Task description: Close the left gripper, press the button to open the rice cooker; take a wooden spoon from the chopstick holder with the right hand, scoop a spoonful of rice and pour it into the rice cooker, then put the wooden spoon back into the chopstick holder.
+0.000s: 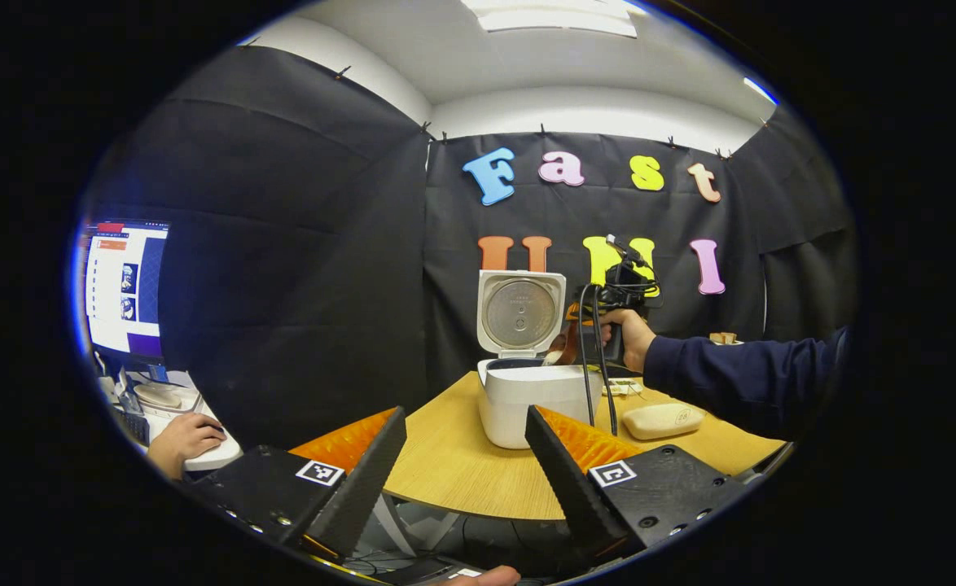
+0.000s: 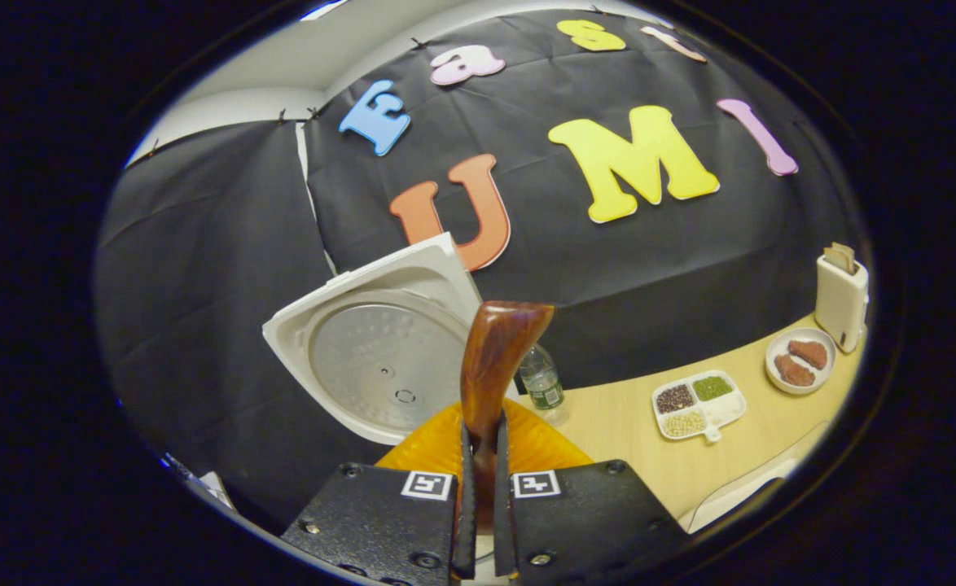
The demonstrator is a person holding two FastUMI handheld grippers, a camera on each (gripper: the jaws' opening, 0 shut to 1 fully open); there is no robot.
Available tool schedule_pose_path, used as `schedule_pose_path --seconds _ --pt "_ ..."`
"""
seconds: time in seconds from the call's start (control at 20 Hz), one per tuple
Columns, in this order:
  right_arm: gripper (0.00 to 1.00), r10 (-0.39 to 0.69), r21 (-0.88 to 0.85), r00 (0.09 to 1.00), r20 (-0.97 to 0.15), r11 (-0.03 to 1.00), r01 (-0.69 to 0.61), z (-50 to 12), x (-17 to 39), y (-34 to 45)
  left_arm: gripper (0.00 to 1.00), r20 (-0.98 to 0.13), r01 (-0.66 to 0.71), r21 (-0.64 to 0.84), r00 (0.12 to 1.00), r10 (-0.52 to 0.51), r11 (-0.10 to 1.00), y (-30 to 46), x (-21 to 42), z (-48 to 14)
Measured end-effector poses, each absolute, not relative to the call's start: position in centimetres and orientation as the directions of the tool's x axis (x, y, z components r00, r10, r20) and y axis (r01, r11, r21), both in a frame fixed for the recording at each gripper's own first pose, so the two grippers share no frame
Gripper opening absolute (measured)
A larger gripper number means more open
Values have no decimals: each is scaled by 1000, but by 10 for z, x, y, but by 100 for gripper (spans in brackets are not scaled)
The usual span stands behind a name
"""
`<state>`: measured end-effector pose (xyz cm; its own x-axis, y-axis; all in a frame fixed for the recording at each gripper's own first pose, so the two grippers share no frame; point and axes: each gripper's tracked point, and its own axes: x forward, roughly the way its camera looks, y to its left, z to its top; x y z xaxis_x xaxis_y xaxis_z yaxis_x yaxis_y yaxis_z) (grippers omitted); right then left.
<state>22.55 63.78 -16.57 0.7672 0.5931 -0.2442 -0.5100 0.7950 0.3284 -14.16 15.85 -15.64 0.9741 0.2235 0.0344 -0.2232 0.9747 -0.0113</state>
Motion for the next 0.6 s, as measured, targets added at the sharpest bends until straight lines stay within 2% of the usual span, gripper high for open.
schedule_pose_path --seconds 0.6 --pt "14 568 28 795 -213 817 -576 -137 196 664 95 78 -175 65 982 170 982 132 -155 -148"
